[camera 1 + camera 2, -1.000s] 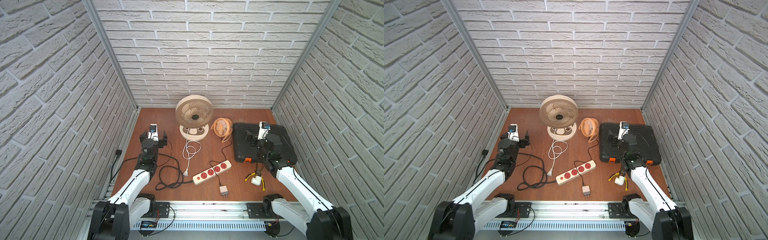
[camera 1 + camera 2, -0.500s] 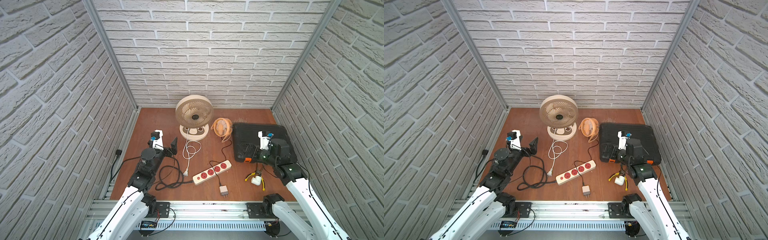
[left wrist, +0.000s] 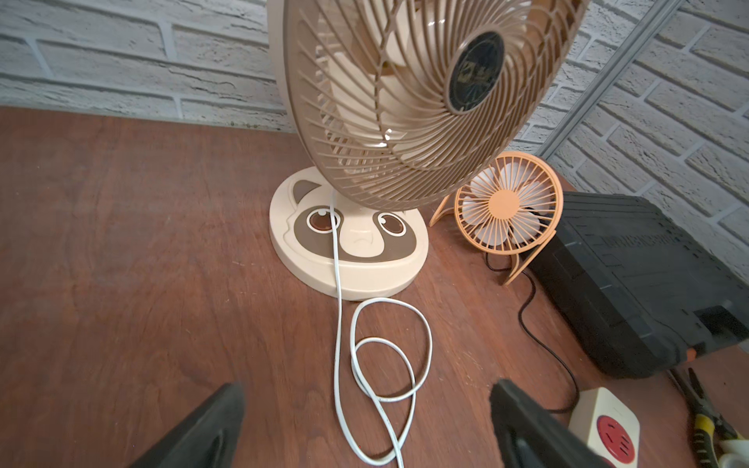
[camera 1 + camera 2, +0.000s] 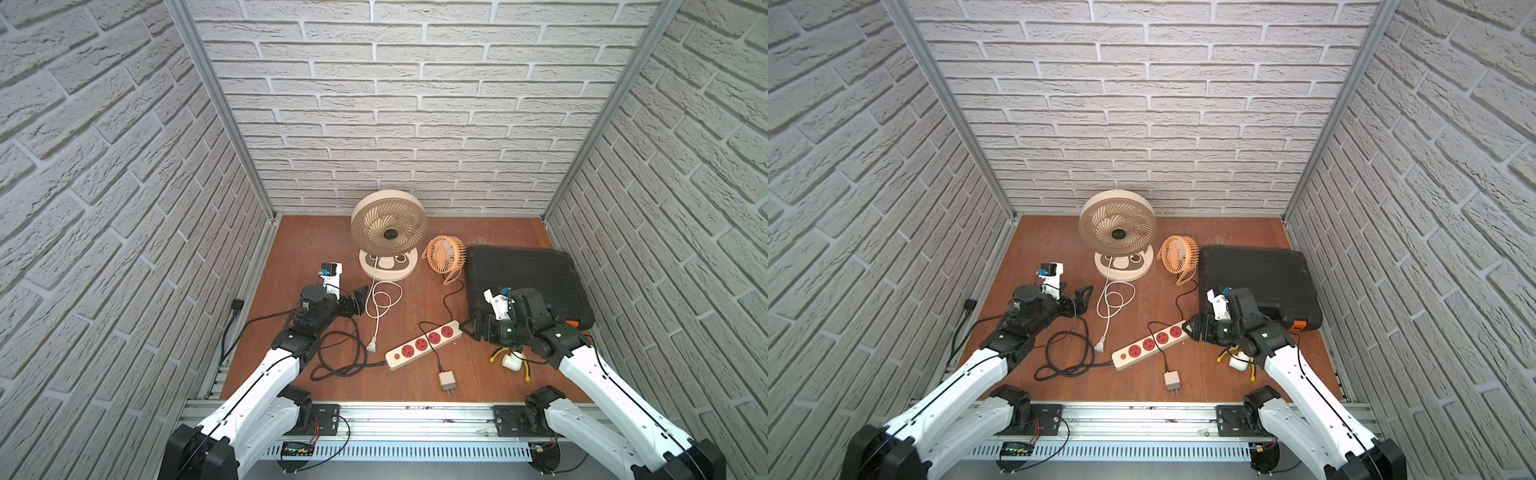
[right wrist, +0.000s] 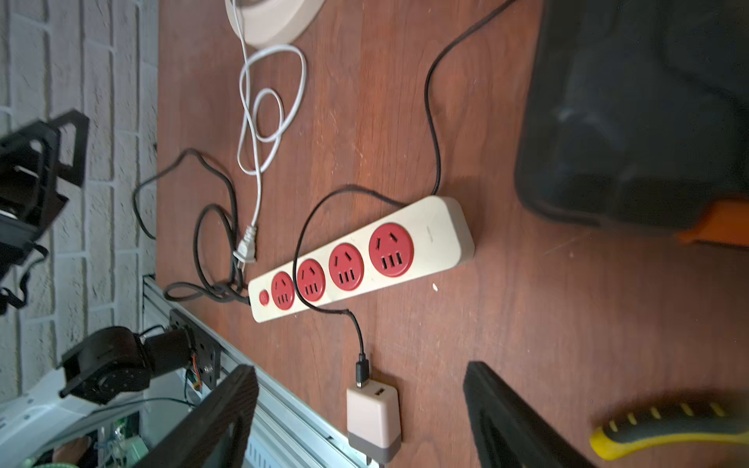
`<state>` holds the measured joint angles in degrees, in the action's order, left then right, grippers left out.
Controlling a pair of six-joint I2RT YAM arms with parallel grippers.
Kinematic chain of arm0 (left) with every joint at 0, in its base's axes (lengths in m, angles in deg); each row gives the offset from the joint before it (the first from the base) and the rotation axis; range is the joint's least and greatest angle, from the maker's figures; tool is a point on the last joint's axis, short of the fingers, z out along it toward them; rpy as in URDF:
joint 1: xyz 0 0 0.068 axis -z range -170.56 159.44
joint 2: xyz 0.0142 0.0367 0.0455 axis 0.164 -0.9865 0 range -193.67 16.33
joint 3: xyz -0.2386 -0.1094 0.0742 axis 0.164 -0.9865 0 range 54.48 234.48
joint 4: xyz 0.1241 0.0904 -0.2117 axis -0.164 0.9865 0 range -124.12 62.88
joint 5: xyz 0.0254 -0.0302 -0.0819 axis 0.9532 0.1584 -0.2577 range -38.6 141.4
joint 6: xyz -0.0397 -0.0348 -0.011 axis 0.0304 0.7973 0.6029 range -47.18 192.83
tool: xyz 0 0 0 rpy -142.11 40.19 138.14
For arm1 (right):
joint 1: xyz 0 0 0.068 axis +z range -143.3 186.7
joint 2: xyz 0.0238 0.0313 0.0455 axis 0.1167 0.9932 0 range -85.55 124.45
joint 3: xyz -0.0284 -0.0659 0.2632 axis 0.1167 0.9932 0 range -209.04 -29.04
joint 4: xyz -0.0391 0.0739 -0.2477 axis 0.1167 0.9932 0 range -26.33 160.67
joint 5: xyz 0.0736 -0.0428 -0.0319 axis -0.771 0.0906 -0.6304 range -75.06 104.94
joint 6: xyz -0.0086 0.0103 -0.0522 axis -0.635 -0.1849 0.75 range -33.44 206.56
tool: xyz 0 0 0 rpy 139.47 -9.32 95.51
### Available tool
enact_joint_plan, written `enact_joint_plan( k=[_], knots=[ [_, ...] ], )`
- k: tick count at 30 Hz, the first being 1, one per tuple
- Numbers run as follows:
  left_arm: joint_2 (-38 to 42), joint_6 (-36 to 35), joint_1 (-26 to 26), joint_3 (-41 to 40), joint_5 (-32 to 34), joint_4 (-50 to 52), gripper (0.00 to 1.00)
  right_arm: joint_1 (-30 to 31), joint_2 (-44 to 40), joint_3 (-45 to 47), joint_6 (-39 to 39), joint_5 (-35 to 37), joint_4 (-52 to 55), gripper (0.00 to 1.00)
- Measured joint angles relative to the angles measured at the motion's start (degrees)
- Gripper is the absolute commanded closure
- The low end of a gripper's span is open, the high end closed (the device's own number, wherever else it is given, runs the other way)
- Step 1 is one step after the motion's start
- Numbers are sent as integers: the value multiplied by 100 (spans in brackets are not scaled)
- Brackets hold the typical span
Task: Plug the desk fan into the power strip
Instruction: Pick up the plug from the center of the board.
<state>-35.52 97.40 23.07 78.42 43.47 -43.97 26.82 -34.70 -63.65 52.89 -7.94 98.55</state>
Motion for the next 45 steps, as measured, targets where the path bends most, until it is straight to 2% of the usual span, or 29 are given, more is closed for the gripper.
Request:
enact_joint_plan(
  k=[6,12,19,23,28,37,45],
  knots=[
    [-98,127,-66,-59,-105,-177,2,1034,859,-160,-11,671,527,25],
    [83,166,-74,-109,-85,-223,2,1937,1641,-866,2,1237,1016,26],
    [39,236,-94,-109,-70,-221,1,2800,2841,-1547,-2,1506,1261,28],
    [26,256,-118,-109,-68,-214,2,3222,3591,-1864,-4,1646,1473,33],
    [28,260,-142,-109,-76,-214,2,3519,4148,-2179,-9,1753,1635,37],
    [31,260,-146,-109,-116,-214,2,3797,4719,-2420,-31,2055,1884,37],
    [31,271,-146,-109,-197,-214,2,3814,4669,-2719,-111,2391,2221,27]
  ],
)
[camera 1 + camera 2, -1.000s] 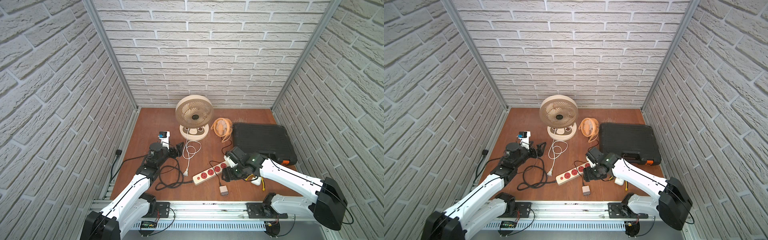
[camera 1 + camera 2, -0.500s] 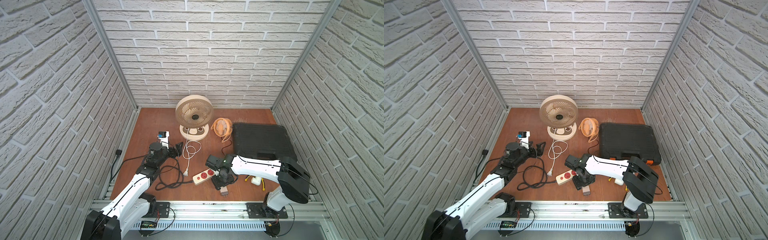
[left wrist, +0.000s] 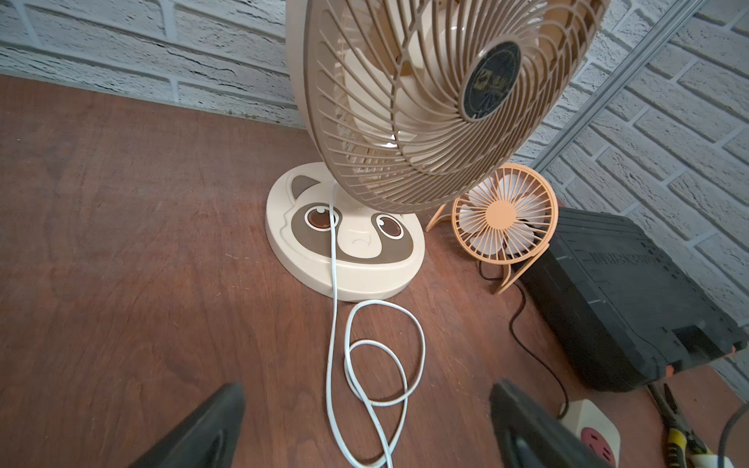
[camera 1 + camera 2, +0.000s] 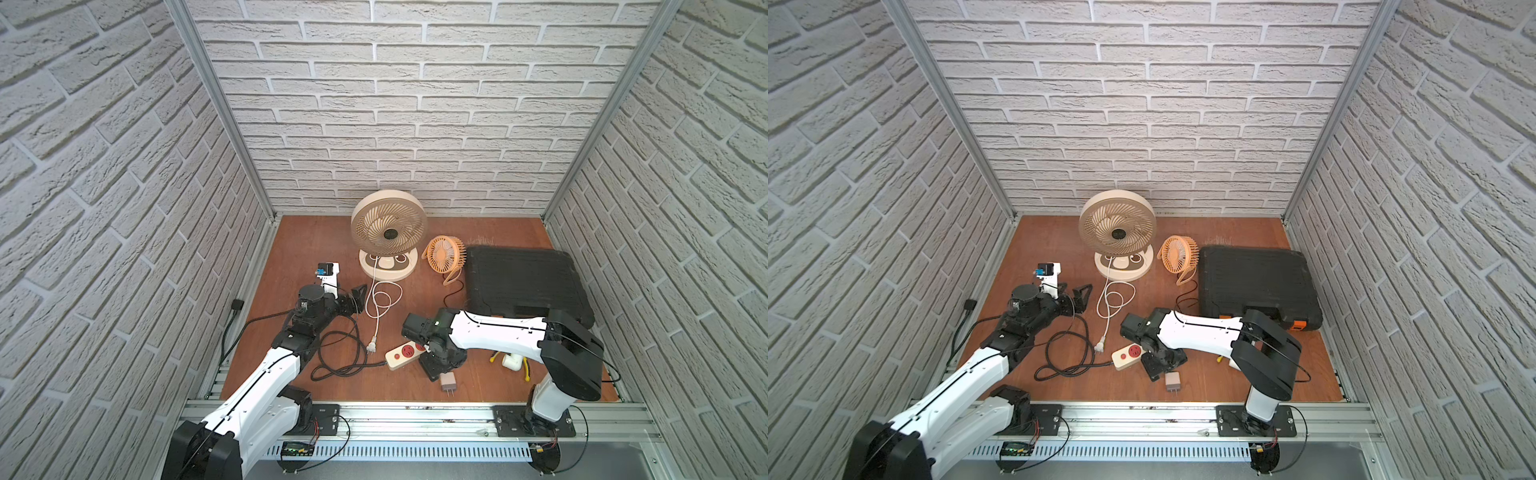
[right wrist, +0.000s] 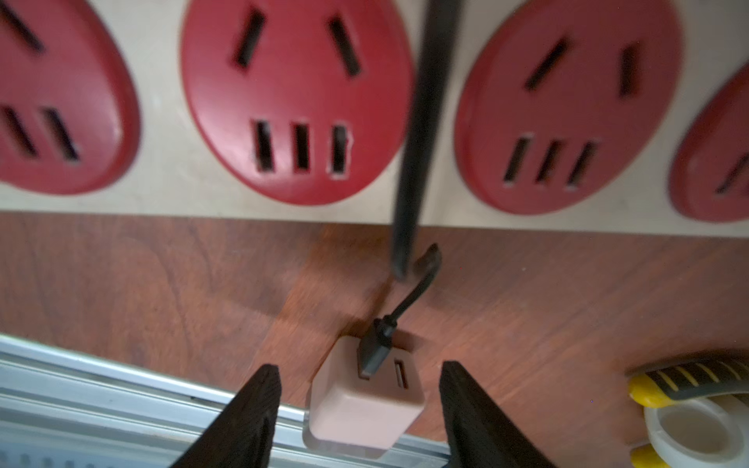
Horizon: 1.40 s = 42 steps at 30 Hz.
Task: Plug the desk fan into the power strip
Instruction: Pick up the plug from the center of the board.
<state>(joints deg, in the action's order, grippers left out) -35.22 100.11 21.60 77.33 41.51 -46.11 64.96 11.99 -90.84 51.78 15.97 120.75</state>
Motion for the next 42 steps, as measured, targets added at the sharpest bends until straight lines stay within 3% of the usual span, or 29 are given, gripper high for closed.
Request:
enact_joint_plan(
  k=[6,15,23,30,42],
  knots=[
    [-4,68,-2,0,-48,-4,2,0,-247,380,-188,15,-57,31],
    [-2,101,-2,-15,-107,-2,2,11,-232,555,-341,-214,-402,46],
    [0,114,-2,-15,-101,-4,2,33,-186,673,-468,-232,-566,77],
    [-87,240,-2,-50,-122,-166,2,74,-232,664,-417,-35,-708,94],
    [-227,334,0,-79,-411,-348,2,79,-1519,682,197,911,-1617,97]
  ],
)
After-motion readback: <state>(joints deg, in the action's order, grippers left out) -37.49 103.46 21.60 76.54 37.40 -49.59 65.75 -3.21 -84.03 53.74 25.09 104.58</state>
